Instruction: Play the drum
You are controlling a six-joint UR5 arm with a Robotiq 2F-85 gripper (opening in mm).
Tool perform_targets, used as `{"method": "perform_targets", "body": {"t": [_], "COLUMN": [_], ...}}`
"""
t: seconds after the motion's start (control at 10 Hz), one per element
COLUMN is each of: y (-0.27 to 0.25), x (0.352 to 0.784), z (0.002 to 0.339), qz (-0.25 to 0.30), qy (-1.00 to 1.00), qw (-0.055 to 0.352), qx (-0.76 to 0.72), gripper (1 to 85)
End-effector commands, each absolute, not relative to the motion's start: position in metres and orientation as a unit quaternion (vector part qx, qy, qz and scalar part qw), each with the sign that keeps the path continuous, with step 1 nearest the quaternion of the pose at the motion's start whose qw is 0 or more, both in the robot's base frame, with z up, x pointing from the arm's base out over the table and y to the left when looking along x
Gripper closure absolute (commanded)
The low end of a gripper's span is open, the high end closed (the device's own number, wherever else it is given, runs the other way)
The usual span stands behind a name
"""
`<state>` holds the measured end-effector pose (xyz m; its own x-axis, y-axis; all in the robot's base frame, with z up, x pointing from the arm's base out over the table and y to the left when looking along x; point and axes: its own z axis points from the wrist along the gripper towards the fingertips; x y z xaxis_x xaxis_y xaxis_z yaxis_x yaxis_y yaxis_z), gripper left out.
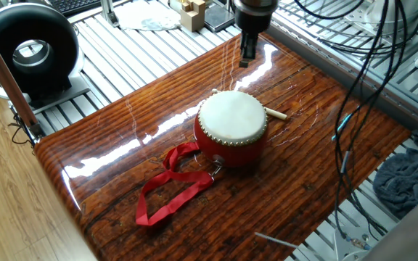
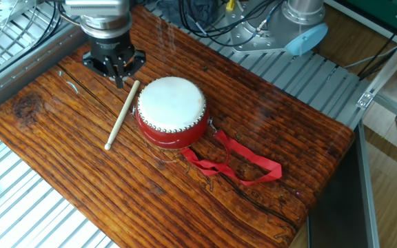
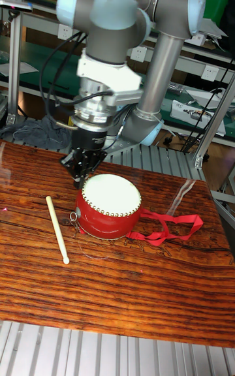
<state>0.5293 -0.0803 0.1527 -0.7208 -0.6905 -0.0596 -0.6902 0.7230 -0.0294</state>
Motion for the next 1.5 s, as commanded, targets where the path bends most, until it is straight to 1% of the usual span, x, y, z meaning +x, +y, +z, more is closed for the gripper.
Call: {"method": "perform_targets", "body": {"t": [0.0,0.1,0.4,0.7,1.0,1.2,1.3,1.4], "y": [-0.091,-0.089,-0.093,-0.089,-0.102,-0.123,-0.137,-0.144], "x": [0.530,0.531,0.529,0.526,0.538,0.532,0.538,0.539], "z": [0.132,0.125,0.123,0.124,0.124,0.124,0.126,0.127], "qz": [0.011,0.016,0.013,0.023,-0.010,-0.043,-0.071,-0.082], "qy": [0.928,0.928,0.929,0.927,0.917,0.925,0.936,0.947], "qw": [0.050,0.055,0.051,0.051,0.064,0.038,0.041,0.041], "qx": [-0.368,-0.368,-0.366,-0.371,-0.393,-0.375,-0.341,-0.309], "gripper": [84.0,83.7,83.7,83.7,84.0,84.0,84.0,84.7]}}
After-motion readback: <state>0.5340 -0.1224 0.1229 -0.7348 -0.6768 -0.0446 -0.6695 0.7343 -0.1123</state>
